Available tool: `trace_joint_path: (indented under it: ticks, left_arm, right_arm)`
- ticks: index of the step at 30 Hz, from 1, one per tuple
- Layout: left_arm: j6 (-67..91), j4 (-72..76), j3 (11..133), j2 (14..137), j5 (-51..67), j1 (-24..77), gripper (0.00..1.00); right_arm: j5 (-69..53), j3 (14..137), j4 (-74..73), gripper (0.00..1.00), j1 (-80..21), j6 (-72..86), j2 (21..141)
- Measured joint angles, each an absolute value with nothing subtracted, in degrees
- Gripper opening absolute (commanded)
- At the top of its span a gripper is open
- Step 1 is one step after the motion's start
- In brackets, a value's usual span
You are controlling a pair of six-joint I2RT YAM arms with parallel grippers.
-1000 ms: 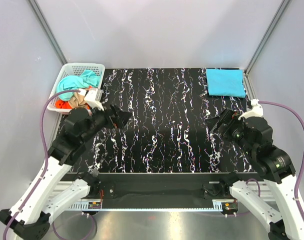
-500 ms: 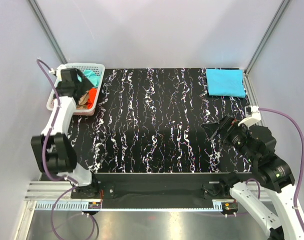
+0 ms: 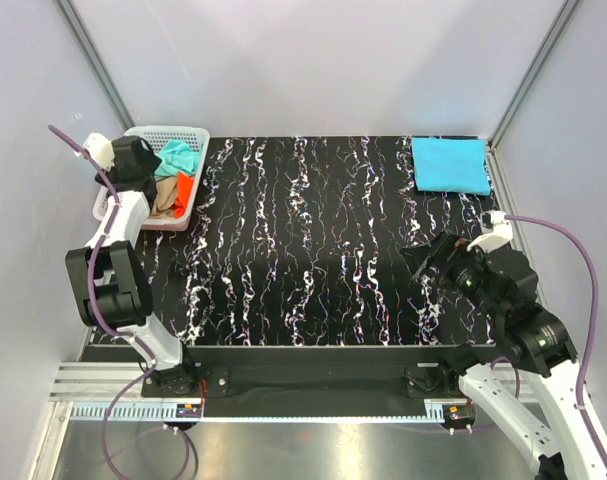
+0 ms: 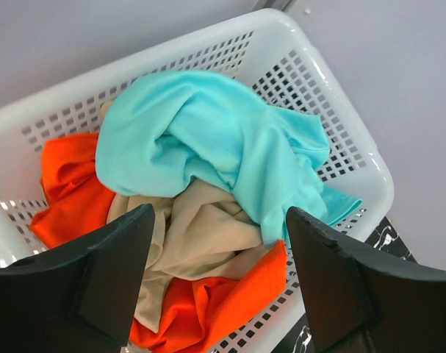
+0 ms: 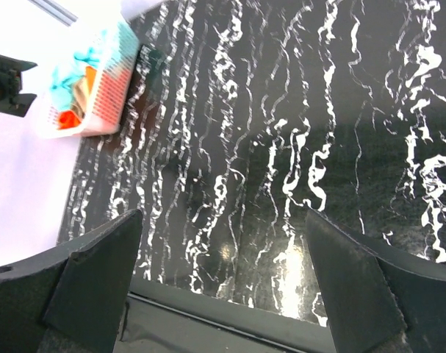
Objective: Fold and stack the t-shirts
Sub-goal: Grab the tshirt from the pile
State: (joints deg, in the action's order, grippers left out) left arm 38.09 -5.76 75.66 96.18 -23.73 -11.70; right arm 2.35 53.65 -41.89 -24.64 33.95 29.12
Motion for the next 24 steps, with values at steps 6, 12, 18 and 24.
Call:
trace_joint_path:
  ticks: [6, 12, 18, 24]
  left_arm:
    - [46.35, -2.39, 70.08, 96.64, -26.35, -11.73, 0.75]
    - [53.15, 1.63, 70.19, 101.60, -26.28, -13.41, 0.66]
    - [57.36, 1.98, 71.33, 107.26, -25.50, -15.88, 0.44]
    - [56.86, 4.82, 72.40, 107.70, -22.87, -16.32, 0.00]
  right_arm:
    - [2.48, 52.36, -41.30, 0.99, -24.64, 33.30, 32.21]
    - [2.46, 52.36, -41.15, 0.99, -24.64, 32.64, 35.51]
    - [2.52, 52.23, -40.01, 0.99, -24.64, 32.38, 35.79]
    - [2.52, 52.21, -39.00, 0.99, -24.64, 32.34, 37.65]
